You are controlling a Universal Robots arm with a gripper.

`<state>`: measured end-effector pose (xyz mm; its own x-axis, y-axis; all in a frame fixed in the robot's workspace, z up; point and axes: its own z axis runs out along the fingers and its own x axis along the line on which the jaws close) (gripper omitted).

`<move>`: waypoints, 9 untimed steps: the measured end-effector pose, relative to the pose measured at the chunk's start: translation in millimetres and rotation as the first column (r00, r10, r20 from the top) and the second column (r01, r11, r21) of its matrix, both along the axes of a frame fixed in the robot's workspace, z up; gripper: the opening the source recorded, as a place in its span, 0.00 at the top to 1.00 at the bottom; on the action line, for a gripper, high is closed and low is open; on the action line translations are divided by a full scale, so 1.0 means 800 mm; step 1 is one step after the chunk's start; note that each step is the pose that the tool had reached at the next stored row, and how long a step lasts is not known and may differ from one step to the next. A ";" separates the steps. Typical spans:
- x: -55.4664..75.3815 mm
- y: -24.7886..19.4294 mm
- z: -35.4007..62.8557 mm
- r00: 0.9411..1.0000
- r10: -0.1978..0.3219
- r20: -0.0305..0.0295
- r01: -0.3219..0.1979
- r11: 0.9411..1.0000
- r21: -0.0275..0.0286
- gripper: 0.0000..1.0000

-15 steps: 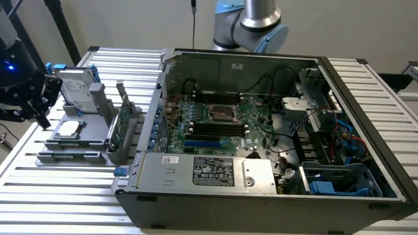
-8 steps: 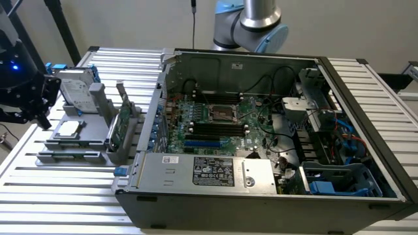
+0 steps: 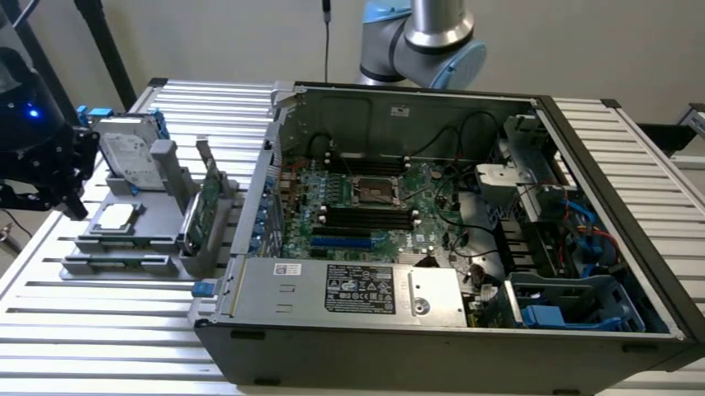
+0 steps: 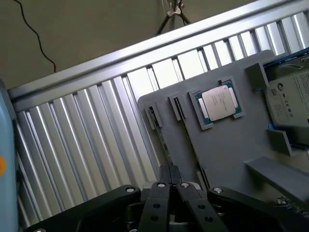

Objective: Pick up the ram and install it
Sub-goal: 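Pick up the ram and move it above insertion slot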

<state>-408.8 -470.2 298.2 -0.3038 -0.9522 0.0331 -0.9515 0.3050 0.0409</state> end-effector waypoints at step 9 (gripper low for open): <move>0.000 0.0000 -0.005 0.986 0.163 0.031 -0.163 0.987 -0.003 0.89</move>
